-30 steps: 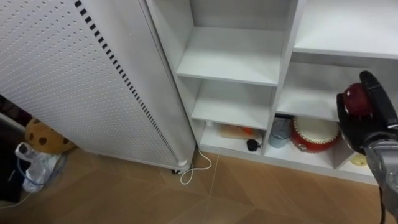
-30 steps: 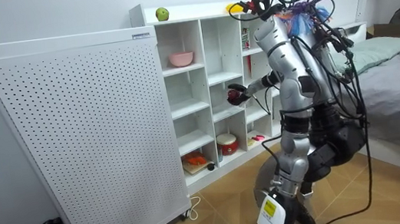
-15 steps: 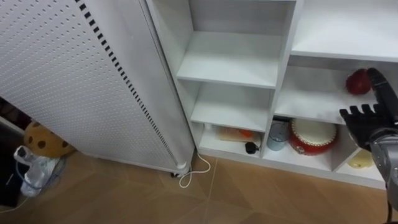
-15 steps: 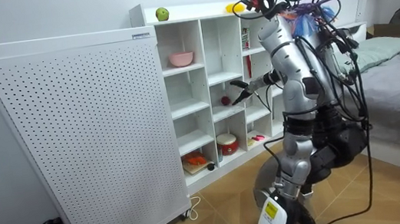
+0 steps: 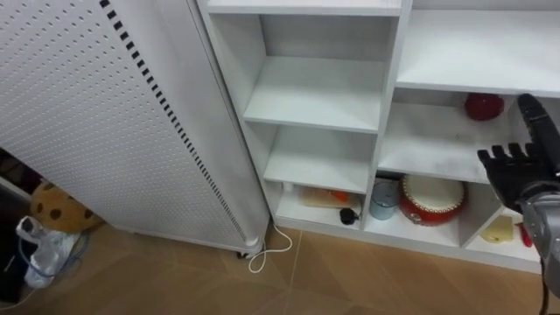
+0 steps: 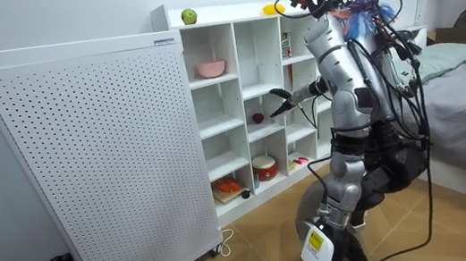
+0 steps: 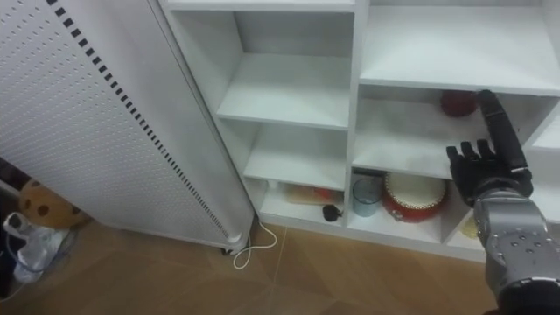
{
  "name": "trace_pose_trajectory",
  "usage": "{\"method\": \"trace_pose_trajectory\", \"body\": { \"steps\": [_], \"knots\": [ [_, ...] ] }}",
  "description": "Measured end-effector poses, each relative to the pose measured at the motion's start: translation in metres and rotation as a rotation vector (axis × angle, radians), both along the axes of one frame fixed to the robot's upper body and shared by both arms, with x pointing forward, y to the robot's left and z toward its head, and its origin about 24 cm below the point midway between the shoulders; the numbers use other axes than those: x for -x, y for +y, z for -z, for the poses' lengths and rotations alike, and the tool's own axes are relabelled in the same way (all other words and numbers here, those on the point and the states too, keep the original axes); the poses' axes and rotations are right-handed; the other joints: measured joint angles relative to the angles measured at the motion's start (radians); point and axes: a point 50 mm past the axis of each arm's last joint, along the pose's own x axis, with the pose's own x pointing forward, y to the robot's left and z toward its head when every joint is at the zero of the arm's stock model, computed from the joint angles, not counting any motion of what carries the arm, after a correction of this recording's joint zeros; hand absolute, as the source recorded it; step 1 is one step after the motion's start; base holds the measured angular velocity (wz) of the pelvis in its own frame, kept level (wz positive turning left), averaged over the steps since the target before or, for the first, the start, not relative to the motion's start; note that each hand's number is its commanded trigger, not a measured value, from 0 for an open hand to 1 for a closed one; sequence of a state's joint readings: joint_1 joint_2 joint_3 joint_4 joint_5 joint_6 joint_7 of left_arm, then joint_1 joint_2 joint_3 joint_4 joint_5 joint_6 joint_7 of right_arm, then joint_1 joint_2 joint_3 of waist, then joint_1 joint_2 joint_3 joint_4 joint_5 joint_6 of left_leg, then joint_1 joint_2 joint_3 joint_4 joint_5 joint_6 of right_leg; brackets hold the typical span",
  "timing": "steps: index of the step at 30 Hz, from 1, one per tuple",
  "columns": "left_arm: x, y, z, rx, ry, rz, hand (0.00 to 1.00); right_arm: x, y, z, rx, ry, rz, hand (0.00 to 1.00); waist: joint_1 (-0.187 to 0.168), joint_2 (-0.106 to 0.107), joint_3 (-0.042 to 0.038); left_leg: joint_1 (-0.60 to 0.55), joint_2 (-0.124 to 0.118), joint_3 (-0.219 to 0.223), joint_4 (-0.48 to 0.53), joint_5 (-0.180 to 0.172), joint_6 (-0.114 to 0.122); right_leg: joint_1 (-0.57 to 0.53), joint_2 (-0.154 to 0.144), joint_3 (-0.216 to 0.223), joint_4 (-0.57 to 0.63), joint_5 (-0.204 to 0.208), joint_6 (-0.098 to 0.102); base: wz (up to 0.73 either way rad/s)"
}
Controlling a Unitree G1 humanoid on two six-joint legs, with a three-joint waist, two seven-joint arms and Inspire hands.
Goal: Arrange fruit in the closet
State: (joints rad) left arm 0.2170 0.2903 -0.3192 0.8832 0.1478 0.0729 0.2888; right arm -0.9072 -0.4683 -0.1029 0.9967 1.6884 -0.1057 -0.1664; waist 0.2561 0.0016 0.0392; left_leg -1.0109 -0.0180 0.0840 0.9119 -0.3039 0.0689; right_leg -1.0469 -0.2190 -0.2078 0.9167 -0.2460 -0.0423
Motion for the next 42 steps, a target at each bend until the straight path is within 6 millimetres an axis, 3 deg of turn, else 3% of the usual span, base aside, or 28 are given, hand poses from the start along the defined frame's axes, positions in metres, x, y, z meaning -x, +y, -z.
{"method": "trace_pose_trajectory", "body": {
  "steps": [6,9,12,13,19,22,25,27,29,30,32,36,38,42],
  "knots": [
    [0.002,0.0,0.001,0.021,0.025,0.001,0.0,0.009,-0.006,0.028,-0.016,0.054,-0.002,0.0,0.007,0.0,0.0011,0.072,0.007,-0.001,-0.036,-0.003,-0.003,0.069,0.02,0.006,-0.039,-0.002,-0.001,-0.04],
    [0.002,-0.001,0.002,0.032,0.038,0.004,0.0,0.019,-0.012,0.056,-0.014,0.133,0.0,0.0,0.015,0.0,0.0053,0.143,0.007,0.0,-0.085,-0.001,-0.006,0.138,0.026,-0.008,-0.086,0.006,0.003,-0.04],
    [0.004,0.001,0.003,0.039,0.064,0.0,0.0,0.037,-0.02,0.089,0.015,0.237,0.011,0.0,0.028,0.001,0.007,0.223,0.011,-0.002,-0.15,0.006,-0.01,0.218,0.036,-0.016,-0.149,0.016,0.004,-0.05],
    [0.003,0.003,0.004,0.044,0.075,-0.003,0.0,0.043,-0.022,0.097,0.027,0.257,0.009,0.0,0.025,0.006,0.0115,0.251,0.011,-0.009,-0.174,0.011,-0.013,0.249,0.038,-0.021,-0.177,0.021,0.005,0.05],
    [-0.009,0.013,0.004,0.041,0.08,-0.057,0.0,0.084,-0.033,0.148,0.07,0.398,-0.016,0.0,0.009,0.006,0.0151,0.383,0.007,-0.035,-0.281,0.023,-0.021,0.395,0.049,-0.063,-0.282,0.026,0.012,0.1],
    [-0.01,0.017,0.003,0.036,0.072,-0.099,0.0,0.103,-0.035,0.168,0.097,0.464,-0.04,0.0,-0.018,0.006,0.0143,0.457,0.007,-0.037,-0.336,0.028,-0.021,0.474,0.058,-0.079,-0.336,0.027,0.021,0.08],
    [-0.006,0.02,0.003,0.024,0.071,-0.126,0.0,0.132,-0.032,0.197,0.122,0.567,-0.076,0.0,-0.032,-0.003,0.0073,0.56,0.008,-0.038,-0.438,0.053,-0.023,0.581,0.076,-0.094,-0.439,0.048,0.034,0.05],
    [-0.001,0.021,0.004,0.019,0.078,-0.15,0.0,0.154,-0.025,0.219,0.14,0.638,-0.121,0.0,-0.058,-0.012,-0.0027,0.631,0.009,-0.037,-0.504,0.074,-0.023,0.657,0.087,-0.103,-0.505,0.065,0.042,0.1],
    [0.006,0.023,0.005,0.003,0.084,-0.171,0.0,0.186,-0.009,0.247,0.11,0.724,-0.175,0.0,-0.076,-0.031,-0.0187,0.718,0.014,-0.03,-0.566,0.082,-0.026,0.742,0.107,-0.101,-0.573,0.077,0.052,-0.02],
    [0.007,0.022,0.005,0.0,0.085,-0.173,0.0,0.194,-0.005,0.253,0.106,0.744,-0.193,0.0,-0.082,-0.034,-0.0211,0.739,0.016,-0.031,-0.577,0.082,-0.026,0.763,0.112,-0.101,-0.588,0.079,0.054,-0.05],
    [0.011,0.022,0.006,0.006,0.081,-0.201,0.0,0.234,0.01,0.278,0.096,0.846,-0.268,0.0,-0.093,-0.045,-0.03,0.826,0.021,-0.031,-0.632,0.084,-0.03,0.856,0.124,-0.114,-0.652,0.086,0.059,0.0],
    [0.016,0.022,0.005,-0.001,0.051,-0.257,0.0,0.284,0.026,0.299,0.067,0.963,-0.336,0.0,-0.121,-0.051,-0.037,0.917,0.024,-0.03,-0.685,0.085,-0.032,0.95,0.138,-0.115,-0.706,0.09,0.066,0.0],
    [0.016,0.017,0.006,-0.01,0.029,-0.299,0.0,0.311,0.032,0.306,0.065,1.036,-0.378,0.0,-0.144,-0.041,-0.0357,0.969,0.023,-0.03,-0.711,0.085,-0.032,1.005,0.146,-0.109,-0.734,0.094,0.071,0.0],
    [0.009,0.007,0.006,-0.008,-0.021,-0.302,0.0,0.333,0.052,0.315,0.064,1.113,-0.471,0.0,-0.164,-0.036,-0.0349,1.026,0.022,-0.015,-0.741,0.084,-0.035,1.05,0.155,-0.094,-0.749,0.101,0.07,-0.12]
  ]
}}
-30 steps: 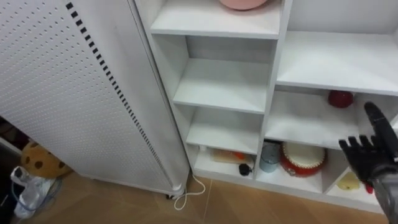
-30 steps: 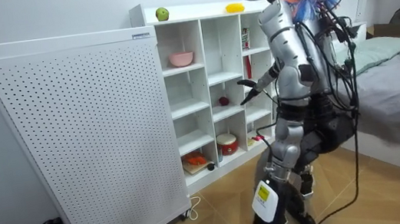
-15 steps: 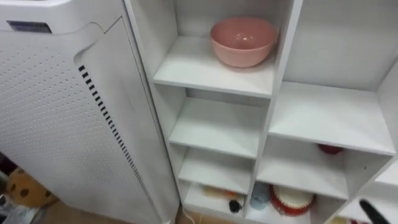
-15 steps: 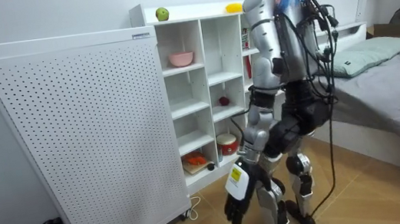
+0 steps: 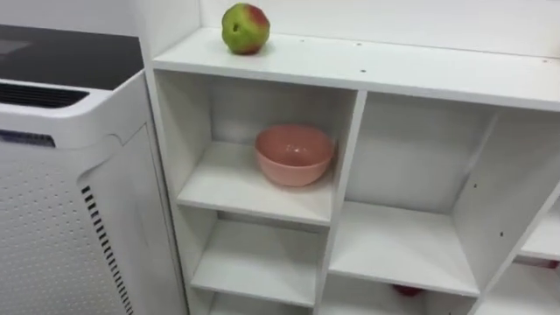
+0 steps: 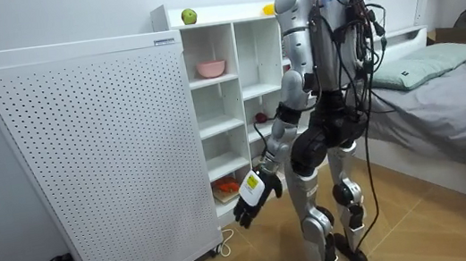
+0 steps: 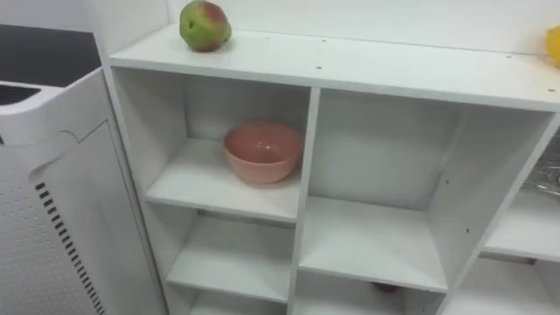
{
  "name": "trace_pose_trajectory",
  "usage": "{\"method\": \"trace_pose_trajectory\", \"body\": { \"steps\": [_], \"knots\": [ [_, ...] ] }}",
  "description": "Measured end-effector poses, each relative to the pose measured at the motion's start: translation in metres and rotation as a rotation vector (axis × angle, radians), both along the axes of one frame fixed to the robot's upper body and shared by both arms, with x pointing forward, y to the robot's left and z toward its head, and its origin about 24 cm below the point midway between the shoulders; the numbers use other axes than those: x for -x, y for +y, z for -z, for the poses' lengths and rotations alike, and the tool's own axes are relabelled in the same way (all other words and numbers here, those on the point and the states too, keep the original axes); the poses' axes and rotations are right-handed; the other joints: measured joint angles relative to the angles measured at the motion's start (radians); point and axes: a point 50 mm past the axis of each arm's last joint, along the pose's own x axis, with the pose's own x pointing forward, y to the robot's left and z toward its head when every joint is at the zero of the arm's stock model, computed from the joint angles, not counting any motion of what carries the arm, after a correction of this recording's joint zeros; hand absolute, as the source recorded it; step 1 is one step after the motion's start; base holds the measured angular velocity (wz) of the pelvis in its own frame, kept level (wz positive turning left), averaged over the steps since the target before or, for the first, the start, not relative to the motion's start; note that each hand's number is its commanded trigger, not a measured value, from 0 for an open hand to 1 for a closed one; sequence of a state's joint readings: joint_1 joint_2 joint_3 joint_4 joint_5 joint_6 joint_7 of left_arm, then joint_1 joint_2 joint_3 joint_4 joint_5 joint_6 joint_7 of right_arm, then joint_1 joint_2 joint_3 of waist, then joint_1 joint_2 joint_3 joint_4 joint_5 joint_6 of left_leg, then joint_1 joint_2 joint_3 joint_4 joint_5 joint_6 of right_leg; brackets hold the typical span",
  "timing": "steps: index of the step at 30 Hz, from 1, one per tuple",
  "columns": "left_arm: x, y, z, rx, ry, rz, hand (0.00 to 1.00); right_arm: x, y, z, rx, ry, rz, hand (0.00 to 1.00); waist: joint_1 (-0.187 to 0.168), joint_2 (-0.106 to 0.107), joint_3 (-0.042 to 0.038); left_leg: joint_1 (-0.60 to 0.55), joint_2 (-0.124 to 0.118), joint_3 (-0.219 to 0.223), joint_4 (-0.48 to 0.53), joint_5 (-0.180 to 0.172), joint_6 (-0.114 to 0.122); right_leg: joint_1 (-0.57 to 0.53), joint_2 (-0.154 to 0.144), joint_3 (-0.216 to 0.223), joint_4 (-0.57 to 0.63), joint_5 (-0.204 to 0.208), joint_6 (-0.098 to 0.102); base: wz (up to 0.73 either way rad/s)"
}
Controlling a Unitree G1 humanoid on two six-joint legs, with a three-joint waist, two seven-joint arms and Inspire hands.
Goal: Arrange fruit in the closet
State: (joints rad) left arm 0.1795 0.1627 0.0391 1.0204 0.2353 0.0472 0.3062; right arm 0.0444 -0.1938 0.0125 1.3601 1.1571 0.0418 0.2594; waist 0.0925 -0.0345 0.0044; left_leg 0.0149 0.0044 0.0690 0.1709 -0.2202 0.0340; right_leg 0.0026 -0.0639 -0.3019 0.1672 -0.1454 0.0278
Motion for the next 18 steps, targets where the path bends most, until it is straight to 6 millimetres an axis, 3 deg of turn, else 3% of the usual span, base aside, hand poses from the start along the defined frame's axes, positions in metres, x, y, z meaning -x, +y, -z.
{"method": "trace_pose_trajectory", "body": {
  "steps": [3,10,14,18],
  "knots": [
    [0.0,-0.003,0.0,-0.007,-0.016,0.0,0.0,0.014,0.01,0.004,-0.004,0.066,-0.096,0.0,-0.011,0.0,-0.0005,0.041,0.002,0.007,-0.011,-0.001,-0.002,0.03,0.003,0.004,-0.001,0.001,-0.001,-0.09],
    [0.02,-0.004,0.006,-0.017,0.045,-0.063,0.0,0.032,0.017,0.008,0.09,0.245,-0.504,0.0,-0.037,-0.003,-0.007,0.07,0.004,0.012,-0.008,0.0,-0.002,0.052,0.009,0.033,0.0,0.013,-0.005,-0.09],
    [0.036,-0.004,0.007,-0.037,0.114,-0.014,0.0,0.03,0.015,0.008,0.148,0.266,-0.596,0.0,-0.036,-0.012,-0.0008,0.082,0.006,0.03,-0.005,0.0,-0.004,0.056,0.014,0.054,-0.002,0.022,-0.01,-0.13],
    [0.043,-0.003,0.008,-0.044,0.15,-0.002,0.0,0.026,0.014,0.007,0.18,0.269,-0.643,0.0,-0.035,-0.013,-0.0014,0.085,0.006,0.035,-0.005,0.001,-0.004,0.053,0.015,0.069,-0.016,0.023,-0.008,-0.03]
  ]
}}
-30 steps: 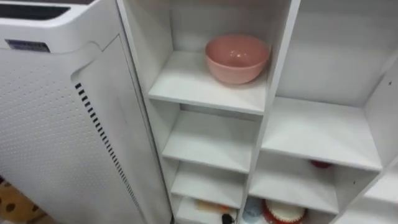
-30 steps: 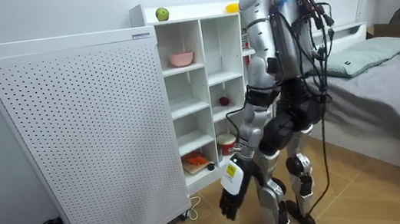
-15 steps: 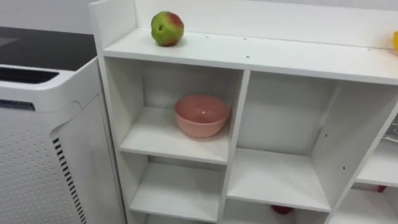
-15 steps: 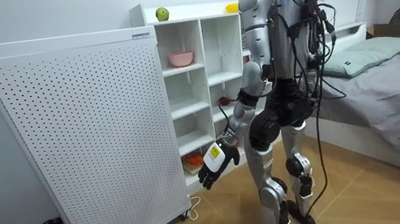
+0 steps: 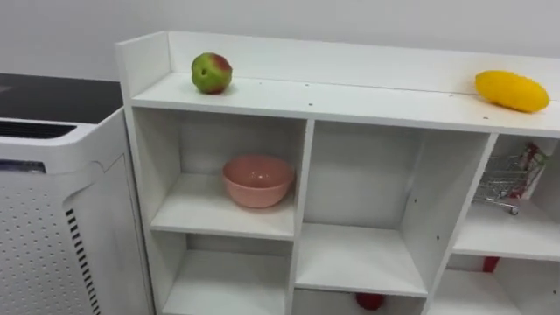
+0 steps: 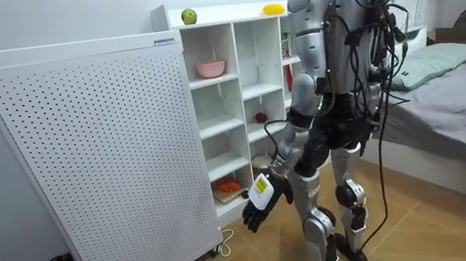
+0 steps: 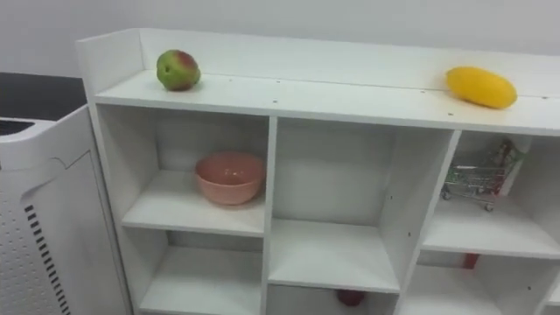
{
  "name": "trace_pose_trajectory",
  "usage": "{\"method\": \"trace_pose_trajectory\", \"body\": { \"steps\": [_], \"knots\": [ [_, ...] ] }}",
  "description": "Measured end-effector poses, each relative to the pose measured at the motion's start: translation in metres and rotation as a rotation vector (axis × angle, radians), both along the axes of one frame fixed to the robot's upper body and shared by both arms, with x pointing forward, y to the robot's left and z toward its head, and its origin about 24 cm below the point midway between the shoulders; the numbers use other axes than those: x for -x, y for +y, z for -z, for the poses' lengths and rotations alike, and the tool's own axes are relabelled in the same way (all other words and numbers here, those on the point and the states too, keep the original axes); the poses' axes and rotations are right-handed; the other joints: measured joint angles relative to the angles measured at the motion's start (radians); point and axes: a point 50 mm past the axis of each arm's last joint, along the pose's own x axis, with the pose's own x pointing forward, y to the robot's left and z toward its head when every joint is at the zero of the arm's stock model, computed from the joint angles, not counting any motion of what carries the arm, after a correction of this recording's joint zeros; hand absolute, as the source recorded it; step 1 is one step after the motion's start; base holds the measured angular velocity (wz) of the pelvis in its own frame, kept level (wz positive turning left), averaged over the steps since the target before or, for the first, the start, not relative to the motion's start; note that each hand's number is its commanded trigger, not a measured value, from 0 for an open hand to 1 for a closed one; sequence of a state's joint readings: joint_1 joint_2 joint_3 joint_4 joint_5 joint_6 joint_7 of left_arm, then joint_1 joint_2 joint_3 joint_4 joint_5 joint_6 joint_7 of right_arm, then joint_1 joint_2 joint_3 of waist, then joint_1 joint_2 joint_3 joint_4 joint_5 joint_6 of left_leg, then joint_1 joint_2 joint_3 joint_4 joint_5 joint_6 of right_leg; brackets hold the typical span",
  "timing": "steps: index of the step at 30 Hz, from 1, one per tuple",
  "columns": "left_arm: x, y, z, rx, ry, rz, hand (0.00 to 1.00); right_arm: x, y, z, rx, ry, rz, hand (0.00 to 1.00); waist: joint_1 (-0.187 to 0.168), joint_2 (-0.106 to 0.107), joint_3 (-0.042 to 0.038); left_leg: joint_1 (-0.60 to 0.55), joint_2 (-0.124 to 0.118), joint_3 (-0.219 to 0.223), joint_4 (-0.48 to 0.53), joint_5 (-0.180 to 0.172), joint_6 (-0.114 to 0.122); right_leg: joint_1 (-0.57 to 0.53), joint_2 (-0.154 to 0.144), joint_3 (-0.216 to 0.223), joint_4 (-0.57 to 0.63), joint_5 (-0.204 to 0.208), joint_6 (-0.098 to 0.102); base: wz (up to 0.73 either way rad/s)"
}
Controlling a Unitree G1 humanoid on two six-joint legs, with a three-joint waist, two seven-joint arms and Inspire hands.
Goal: Arrange fruit in the closet
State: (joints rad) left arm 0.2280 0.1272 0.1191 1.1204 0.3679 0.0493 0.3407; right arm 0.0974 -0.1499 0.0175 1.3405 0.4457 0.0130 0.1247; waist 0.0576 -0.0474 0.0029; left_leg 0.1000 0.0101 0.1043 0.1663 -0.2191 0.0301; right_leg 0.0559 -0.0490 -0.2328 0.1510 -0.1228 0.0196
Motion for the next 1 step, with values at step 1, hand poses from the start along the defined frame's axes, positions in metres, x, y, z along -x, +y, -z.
{"method": "trace_pose_trajectory", "body": {
  "steps": [1],
  "knots": [
    [0.0021,0.0001,0.0002,0.0,0.01,-0.003,0.0,-0.0018,0.0001,-0.0002,0.004,-0.005,-0.01,0.0,0.0,0.0,-0.0001,0.001,0.0,0.002,0.0,0.0,0.0,0.0,0.001,0.006,0.0,0.0,0.0,-0.04]
  ]
}}
